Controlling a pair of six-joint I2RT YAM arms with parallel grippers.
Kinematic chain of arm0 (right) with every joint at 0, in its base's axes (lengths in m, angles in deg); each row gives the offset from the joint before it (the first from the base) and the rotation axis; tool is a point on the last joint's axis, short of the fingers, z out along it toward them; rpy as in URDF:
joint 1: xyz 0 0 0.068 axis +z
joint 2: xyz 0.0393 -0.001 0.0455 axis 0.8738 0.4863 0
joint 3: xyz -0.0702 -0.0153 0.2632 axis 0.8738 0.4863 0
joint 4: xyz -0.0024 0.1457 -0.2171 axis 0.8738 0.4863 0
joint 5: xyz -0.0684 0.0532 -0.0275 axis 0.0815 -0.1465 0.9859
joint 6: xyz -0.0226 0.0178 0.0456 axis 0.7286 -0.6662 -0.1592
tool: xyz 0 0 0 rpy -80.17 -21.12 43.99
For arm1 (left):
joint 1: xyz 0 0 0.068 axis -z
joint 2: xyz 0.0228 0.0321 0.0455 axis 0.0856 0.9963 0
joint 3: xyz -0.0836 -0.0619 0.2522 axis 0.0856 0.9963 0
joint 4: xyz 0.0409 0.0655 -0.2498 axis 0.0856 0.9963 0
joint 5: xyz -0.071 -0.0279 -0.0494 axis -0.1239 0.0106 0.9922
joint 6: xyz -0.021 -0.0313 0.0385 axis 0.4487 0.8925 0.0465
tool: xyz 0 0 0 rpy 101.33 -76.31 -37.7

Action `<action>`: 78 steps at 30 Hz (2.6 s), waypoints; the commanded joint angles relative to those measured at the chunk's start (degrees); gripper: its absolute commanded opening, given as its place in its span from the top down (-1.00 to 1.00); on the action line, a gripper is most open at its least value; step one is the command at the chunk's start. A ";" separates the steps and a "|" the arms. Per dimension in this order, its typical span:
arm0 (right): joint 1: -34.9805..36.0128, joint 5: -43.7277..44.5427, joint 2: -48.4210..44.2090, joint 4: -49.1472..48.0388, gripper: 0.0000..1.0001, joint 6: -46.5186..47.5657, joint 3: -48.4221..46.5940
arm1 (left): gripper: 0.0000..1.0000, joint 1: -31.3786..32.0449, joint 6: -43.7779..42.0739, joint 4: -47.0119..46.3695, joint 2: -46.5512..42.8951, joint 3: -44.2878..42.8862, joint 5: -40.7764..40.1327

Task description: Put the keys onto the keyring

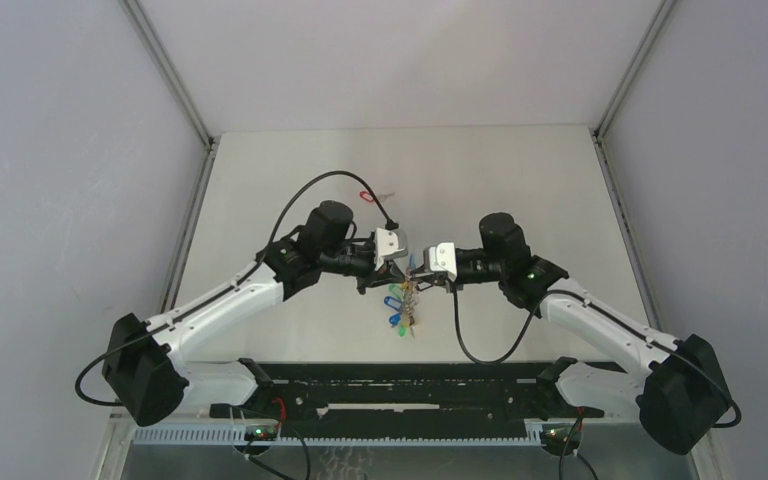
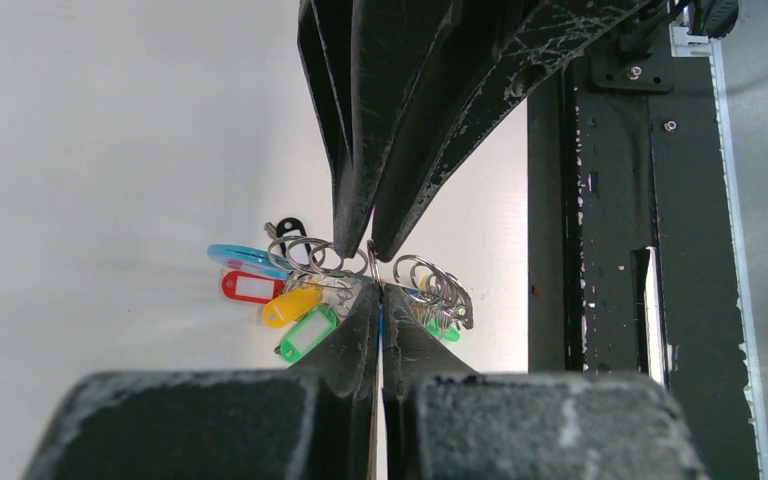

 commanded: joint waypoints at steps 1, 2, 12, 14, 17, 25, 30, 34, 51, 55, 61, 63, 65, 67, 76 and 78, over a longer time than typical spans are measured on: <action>0.83 -0.74 0.70 -0.24 0.72 1.03 -3.01 | 1.00 0.63 -1.18 -1.10 -0.32 -4.99 1.20; 0.98 -0.83 0.82 -0.18 0.72 1.14 -3.12 | 1.00 0.63 -1.26 -0.94 -0.30 -5.17 1.16; 2.17 -0.41 1.40 2.36 0.77 2.67 -4.86 | 1.00 0.81 -2.33 3.97 0.96 -8.40 0.90; 2.34 -0.17 1.64 3.09 0.78 3.01 -5.23 | 1.00 0.81 -2.53 5.19 1.25 -9.15 0.66; 2.74 0.60 2.03 4.36 0.81 3.53 -5.72 | 1.00 0.89 -2.85 6.87 1.73 -10.16 0.30; 3.79 2.64 2.69 5.40 0.88 4.08 -6.40 | 1.00 1.07 -3.03 9.66 2.86 -12.28 -0.42; 4.28 4.92 3.54 5.75 0.96 4.30 -6.71 | 1.00 1.22 -2.14 10.17 2.80 -13.02 -0.99; 4.21 5.87 4.20 5.19 1.00 4.07 -6.72 | 0.99 1.34 -1.37 10.18 2.31 -13.41 -1.32; -2.00 2.43 0.98 -3.52 1.00 -1.32 -2.74 | -0.17 -1.83 6.45 -8.24 -12.98 5.44 -15.62; -3.93 1.99 -0.52 -7.80 1.00 -4.48 -0.59 | -0.34 -6.24 13.89 -15.36 -14.17 9.55 -16.54; -5.94 2.67 -2.46 -10.74 1.00 -8.05 1.38 | -0.66 -12.65 22.49 -24.82 -10.61 11.17 -15.19; -6.46 3.10 -2.83 -10.54 1.00 -8.59 1.58 | -0.80 -14.52 24.05 -25.33 -8.14 9.84 -14.23; -6.83 4.09 -3.26 -10.76 1.00 -8.85 2.10 | -1.00 -16.96 25.49 -25.47 -4.96 7.81 -13.79; -6.96 5.65 -3.92 -11.80 1.00 -9.12 3.16 | -0.99 -18.55 26.11 -24.90 -1.08 5.30 -14.35; -7.31 10.58 -5.52 -12.61 1.00 -8.96 5.38 | -0.94 -22.34 24.59 -16.46 21.35 -12.25 -19.68; -7.31 10.64 -5.45 -12.46 1.00 -8.72 5.55 | -0.85 -23.29 24.51 -15.39 26.09 -16.29 -19.58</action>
